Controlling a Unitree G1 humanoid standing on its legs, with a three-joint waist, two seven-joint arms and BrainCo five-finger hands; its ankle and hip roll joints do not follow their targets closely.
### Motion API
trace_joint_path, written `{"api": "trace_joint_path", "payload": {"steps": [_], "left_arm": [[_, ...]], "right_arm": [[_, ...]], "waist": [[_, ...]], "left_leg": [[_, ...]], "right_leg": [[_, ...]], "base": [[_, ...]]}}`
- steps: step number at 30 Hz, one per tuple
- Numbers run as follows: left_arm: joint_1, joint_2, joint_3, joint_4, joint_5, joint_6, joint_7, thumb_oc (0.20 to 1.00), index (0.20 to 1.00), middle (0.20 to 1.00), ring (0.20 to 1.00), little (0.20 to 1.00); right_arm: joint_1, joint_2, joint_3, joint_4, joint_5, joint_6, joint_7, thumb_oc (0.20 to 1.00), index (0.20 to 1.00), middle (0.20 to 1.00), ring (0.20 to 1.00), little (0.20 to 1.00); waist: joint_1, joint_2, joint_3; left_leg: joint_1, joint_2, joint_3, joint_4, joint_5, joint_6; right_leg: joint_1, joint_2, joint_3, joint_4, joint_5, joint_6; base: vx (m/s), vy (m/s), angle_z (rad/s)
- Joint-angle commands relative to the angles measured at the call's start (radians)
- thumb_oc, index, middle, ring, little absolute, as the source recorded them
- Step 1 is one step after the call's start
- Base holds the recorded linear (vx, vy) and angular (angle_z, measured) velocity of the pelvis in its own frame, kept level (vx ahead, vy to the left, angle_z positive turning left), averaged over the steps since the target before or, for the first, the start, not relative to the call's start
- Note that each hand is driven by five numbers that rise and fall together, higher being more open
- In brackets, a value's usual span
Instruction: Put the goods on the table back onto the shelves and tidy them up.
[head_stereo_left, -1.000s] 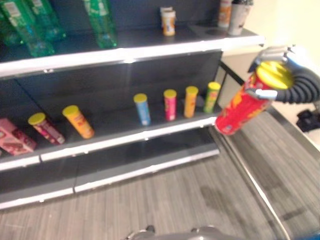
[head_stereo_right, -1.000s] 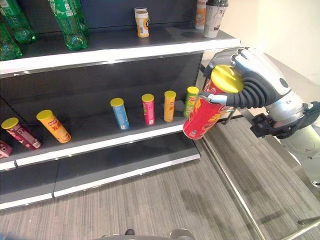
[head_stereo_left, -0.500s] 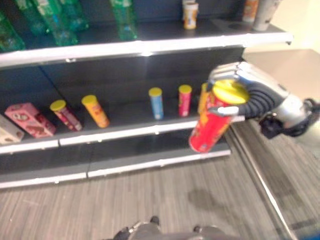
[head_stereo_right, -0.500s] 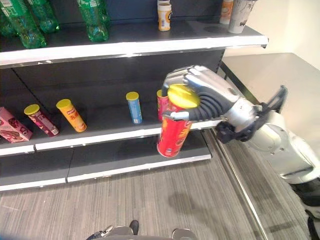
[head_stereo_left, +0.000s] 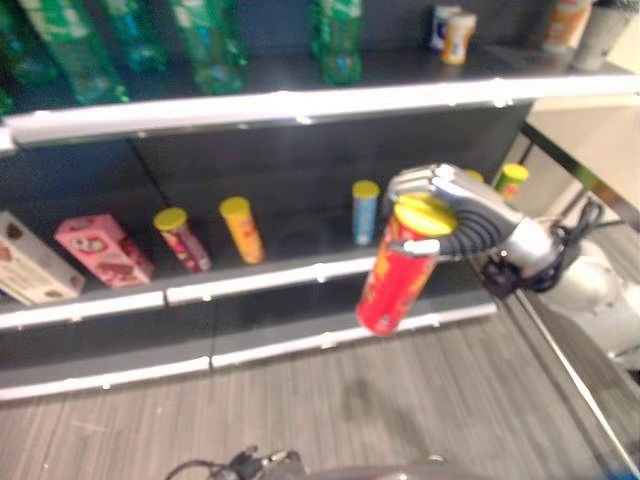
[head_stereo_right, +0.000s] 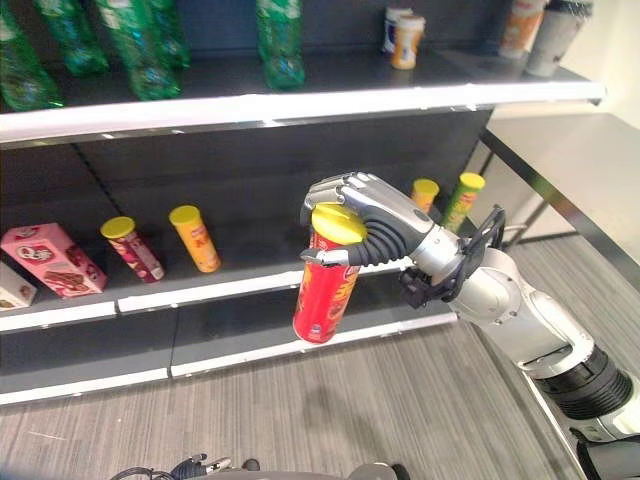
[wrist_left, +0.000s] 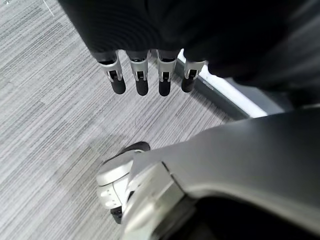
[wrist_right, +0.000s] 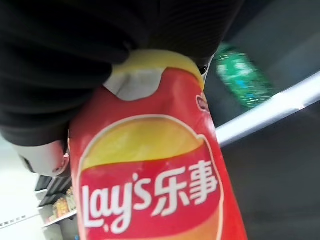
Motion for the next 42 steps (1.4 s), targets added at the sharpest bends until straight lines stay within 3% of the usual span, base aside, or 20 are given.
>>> {"api": "trace_joint_path", "payload": {"steps": [1,2,3,4,8,11,16,17,20,21,24,25,27,29,31,35,36,40,41,42], "left_arm": [[0.04,-0.001,-0.023,-0.007,0.019,-0.01,-0.007,1.0,1.0,1.0,1.0,1.0],[0.04,-0.001,-0.023,-0.007,0.019,-0.01,-0.007,1.0,1.0,1.0,1.0,1.0],[0.092,-0.011,0.03,0.004,-0.018,-0.001,-0.014,1.0,1.0,1.0,1.0,1.0],[0.092,-0.012,0.031,0.004,-0.018,-0.001,-0.014,1.0,1.0,1.0,1.0,1.0],[0.099,-0.028,0.024,0.019,-0.039,0.004,-0.03,1.0,1.0,1.0,1.0,1.0],[0.07,-0.032,-0.017,0.016,-0.003,0.006,-0.04,1.0,1.0,1.0,1.0,1.0],[0.038,-0.019,-0.062,-0.033,0.048,-0.004,-0.024,1.0,1.0,1.0,1.0,1.0],[0.029,-0.009,-0.074,-0.084,0.035,-0.011,-0.02,1.0,1.0,1.0,1.0,1.0],[0.022,-0.015,-0.034,-0.079,-0.036,0.005,-0.001,1.0,1.0,1.0,1.0,1.0],[0.022,-0.015,-0.033,-0.079,-0.036,0.005,-0.001,1.0,1.0,1.0,1.0,1.0],[0.027,-0.006,0.007,-0.073,-0.061,0.002,0.017,1.0,1.0,1.0,1.0,1.0],[0.026,0.002,0.011,-0.078,-0.061,-0.001,0.016,1.0,1.0,1.0,1.0,1.0],[0.025,0.005,0.008,-0.077,-0.062,-0.001,0.019,1.0,1.0,1.0,1.0,1.0],[0.01,0.009,-0.006,-0.069,-0.064,-0.004,0.028,1.0,1.0,1.0,1.0,1.0],[-0.009,0.015,-0.027,-0.074,-0.052,-0.006,0.037,1.0,1.0,1.0,1.0,1.0],[-0.021,0.03,-0.026,-0.08,-0.039,-0.008,0.05,1.0,1.0,1.0,1.0,1.0],[-0.029,0.022,-0.034,-0.053,-0.018,-0.005,0.035,1.0,1.0,1.0,1.0,1.0],[-0.034,0.049,-0.064,-0.065,0.016,0.0,0.01,1.0,1.0,1.0,1.0,1.0],[-0.024,0.052,-0.054,-0.054,0.004,0.005,0.002,1.0,1.0,1.0,1.0,1.0],[-0.024,0.053,-0.053,-0.054,0.004,0.005,0.002,1.0,1.0,1.0,1.0,1.0]], "right_arm": [[-0.034,-0.025,-0.049,-0.009,0.01,-0.003,-0.037,0.2,0.2,0.2,0.2,0.2],[-0.034,-0.025,-0.049,-0.009,0.01,-0.003,-0.037,0.2,0.2,0.2,0.2,0.2],[-0.04,0.025,-0.018,0.019,-0.009,-0.001,-0.043,0.2,0.2,0.2,0.2,0.2],[-0.041,0.025,-0.017,0.02,-0.009,-0.001,-0.043,0.2,0.2,0.2,0.2,0.2],[-0.035,0.004,-0.008,0.029,-0.006,-0.008,-0.038,0.2,0.2,0.2,0.2,0.2],[-0.009,-0.005,-0.016,0.029,-0.021,-0.011,-0.049,0.2,0.2,0.2,0.2,0.2],[-0.007,0.026,-0.001,0.023,0.0,-0.022,-0.06,0.2,0.2,0.2,0.2,0.2],[-0.02,0.038,0.013,0.033,0.005,-0.023,-0.064,0.2,0.2,0.2,0.2,0.2],[-0.06,0.047,0.053,0.054,0.003,-0.017,-0.077,0.2,0.2,0.2,0.2,0.2],[-0.062,0.048,0.055,0.055,0.003,-0.017,-0.077,0.2,0.2,0.2,0.2,0.2],[-0.047,0.033,0.048,0.037,0.003,-0.02,-0.068,0.2,0.2,0.2,0.2,0.2],[-0.042,0.018,0.04,0.032,0.005,-0.023,-0.066,0.2,0.2,0.2,0.2,0.2],[-0.047,0.014,0.04,0.033,0.008,-0.026,-0.068,0.2,0.2,0.2,0.2,0.2],[-0.084,0.007,0.048,0.045,0.01,-0.026,-0.08,0.2,0.2,0.2,0.2,0.2],[-0.102,0.001,0.055,0.061,0.007,-0.024,-0.091,0.2,0.2,0.2,0.2,0.2],[-0.073,-0.001,0.03,0.059,-0.02,-0.011,-0.094,0.2,0.2,0.2,0.2,0.2],[-0.013,0.027,0.009,0.05,-0.046,0.004,-0.07,0.2,0.2,0.2,0.2,0.2],[-0.002,0.074,0.004,0.061,-0.08,0.016,-0.066,0.2,0.2,0.2,0.2,0.2],[-0.009,0.116,0.014,0.067,-0.09,0.022,-0.067,0.2,0.2,0.2,0.2,0.2],[-0.01,0.117,0.016,0.068,-0.09,0.022,-0.067,0.2,0.2,0.2,0.2,0.2]], "waist": [[0.01,0.024,-0.052],[0.01,0.024,-0.052],[0.038,0.023,-0.024],[0.038,0.025,-0.025],[0.045,-0.018,-0.014],[0.036,-0.043,-0.001],[0.048,-0.052,-0.004],[0.052,-0.044,0.013],[0.058,-0.03,0.041],[0.058,-0.028,0.04],[0.057,-0.036,0.032],[0.06,-0.041,0.022],[0.062,-0.041,0.017],[0.069,-0.025,0.009],[0.074,-0.024,0.015],[0.1,-0.007,-0.001],[0.083,-0.007,-0.031],[0.075,-0.015,-0.03],[0.073,-0.009,-0.016],[0.073,-0.01,-0.012]], "left_leg": [[0.024,0.038,-0.008,-0.136,0.009,0.019],[0.024,0.038,-0.008,-0.136,0.009,0.019],[0.053,-0.017,0.041,-0.128,0.0,0.065],[0.059,-0.014,0.041,-0.131,-0.006,0.065],[0.041,-0.079,0.044,-0.108,0.004,0.096],[0.019,-0.127,0.011,-0.069,0.005,0.103],[-0.006,-0.144,-0.002,0.055,-0.072,0.098],[-0.073,-0.163,0.012,0.195,-0.099,0.09],[-0.223,-0.143,0.085,0.471,-0.051,0.068],[-0.228,-0.141,0.085,0.478,-0.055,0.068],[-0.243,-0.076,0.129,0.43,-0.054,0.072],[-0.218,-0.027,0.142,0.3,-0.052,0.072],[-0.191,-0.008,0.135,0.205,-0.03,0.065],[-0.206,0.046,0.076,0.003,0.065,0.031],[-0.258,0.064,0.066,-0.059,0.088,0.019],[-0.275,0.063,0.003,-0.068,0.12,-0.004],[-0.258,0.018,-0.006,-0.009,0.123,0.009],[-0.208,-0.041,0.0,0.002,0.1,0.059],[-0.159,-0.053,0.015,-0.002,0.081,0.085],[-0.156,-0.053,0.016,-0.003,0.081,0.085]], "right_leg": [[-0.132,0.006,0.051,-0.039,0.133,-0.01],[-0.132,0.006,0.051,-0.039,0.133,-0.01],[-0.116,0.144,-0.079,-0.002,-0.014,-0.051],[-0.113,0.147,-0.08,0.001,-0.023,-0.052],[-0.124,0.369,-0.068,-0.024,-0.059,-0.081],[-0.114,0.452,-0.014,-0.013,-0.065,-0.103],[-0.041,0.428,0.018,-0.106,-0.037,-0.121],[-0.014,0.404,0.007,-0.139,-0.033,-0.121],[0.023,0.383,0.002,-0.154,-0.049,-0.135],[0.023,0.385,0.002,-0.155,-0.049,-0.135],[0.045,0.359,-0.011,-0.167,-0.062,-0.129],[0.047,0.337,-0.028,-0.165,-0.082,-0.126],[0.042,0.332,-0.032,-0.16,-0.091,-0.125],[0.048,0.321,-0.029,-0.142,-0.142,-0.116],[0.063,0.306,-0.02,-0.135,-0.166,-0.11],[0.098,0.256,0.033,-0.118,-0.186,-0.076],[0.081,0.193,0.066,-0.079,-0.161,-0.044],[0.035,0.148,0.07,0.059,-0.074,-0.048],[0.001,0.111,0.039,0.167,0.006,-0.073],[0.002,0.111,0.041,0.17,0.004,-0.073]], "base": [[0.0,0.0,-0.04],[-0.19,0.607,0.01],[-0.16,0.604,-0.23],[-0.18,0.682,-0.34],[-0.02,0.137,-0.31],[0.03,0.074,0.06],[0.13,-0.011,0.4],[0.0,0.05,0.02],[0.02,0.086,0.29],[0.09,0.08,0.32],[0.13,0.098,0.3],[0.16,0.169,0.09],[0.15,0.201,0.01],[0.15,0.291,0.12],[0.17,0.306,0.11],[0.24,0.534,-0.34],[0.32,0.825,-0.47],[0.17,0.55,-0.07],[0.08,0.386,0.09],[0.11,0.342,-0.03]]}}
